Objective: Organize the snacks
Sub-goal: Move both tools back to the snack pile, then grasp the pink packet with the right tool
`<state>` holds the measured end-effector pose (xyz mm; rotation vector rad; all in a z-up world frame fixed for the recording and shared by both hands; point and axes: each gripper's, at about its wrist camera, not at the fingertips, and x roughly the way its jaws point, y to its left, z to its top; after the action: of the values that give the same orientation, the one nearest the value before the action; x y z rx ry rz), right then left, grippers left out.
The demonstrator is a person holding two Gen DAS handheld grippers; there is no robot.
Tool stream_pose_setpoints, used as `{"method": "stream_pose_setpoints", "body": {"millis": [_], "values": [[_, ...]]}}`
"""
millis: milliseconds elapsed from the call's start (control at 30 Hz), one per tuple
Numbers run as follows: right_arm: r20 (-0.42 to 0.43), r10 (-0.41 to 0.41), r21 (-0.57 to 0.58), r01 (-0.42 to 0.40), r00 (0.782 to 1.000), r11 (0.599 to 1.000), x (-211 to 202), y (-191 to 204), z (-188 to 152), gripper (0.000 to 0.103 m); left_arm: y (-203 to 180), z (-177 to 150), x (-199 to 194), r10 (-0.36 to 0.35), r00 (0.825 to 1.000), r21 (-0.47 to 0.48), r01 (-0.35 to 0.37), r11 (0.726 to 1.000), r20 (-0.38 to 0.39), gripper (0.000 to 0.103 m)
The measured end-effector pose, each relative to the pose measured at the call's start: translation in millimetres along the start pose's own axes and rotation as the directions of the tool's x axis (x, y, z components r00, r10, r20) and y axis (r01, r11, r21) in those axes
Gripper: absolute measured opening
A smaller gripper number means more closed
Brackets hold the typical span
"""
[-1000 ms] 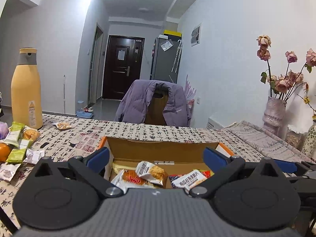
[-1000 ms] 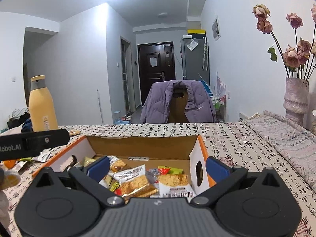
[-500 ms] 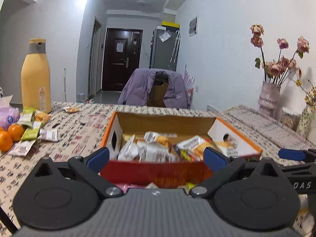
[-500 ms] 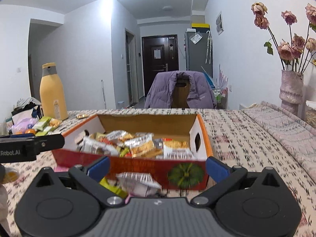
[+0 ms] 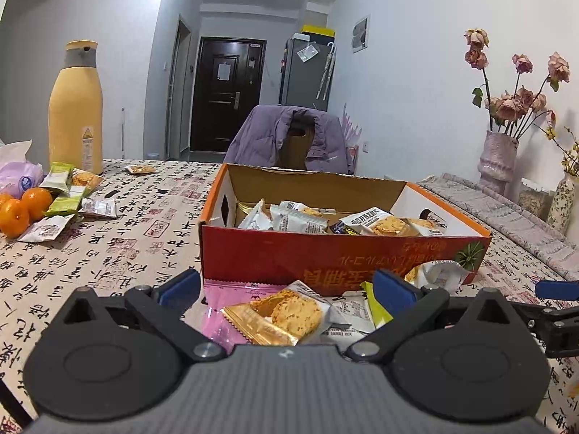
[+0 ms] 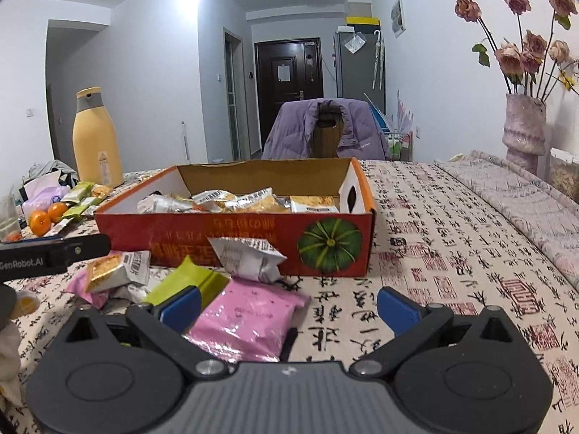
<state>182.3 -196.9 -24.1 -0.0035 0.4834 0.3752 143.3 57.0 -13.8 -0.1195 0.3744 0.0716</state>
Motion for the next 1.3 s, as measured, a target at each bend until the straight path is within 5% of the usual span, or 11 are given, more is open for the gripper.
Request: {"method": "stream_pose_setpoints", "body": {"millis": [767,1300], "values": [[-0.047,-0.025,0.003,0.025,0.999,1.000,14,9,1,0.103,1,-4,-4,-0.021,0.999,-0.006,0.021,1.000,0.034,0.103],[-0.221,-0.101,-0.001,0.103,0.970,0.995,69,31,6,0.103,4,-4,-3,-0.022,0.999,-0.020,0.023,1.000,0.031,0.103]]}}
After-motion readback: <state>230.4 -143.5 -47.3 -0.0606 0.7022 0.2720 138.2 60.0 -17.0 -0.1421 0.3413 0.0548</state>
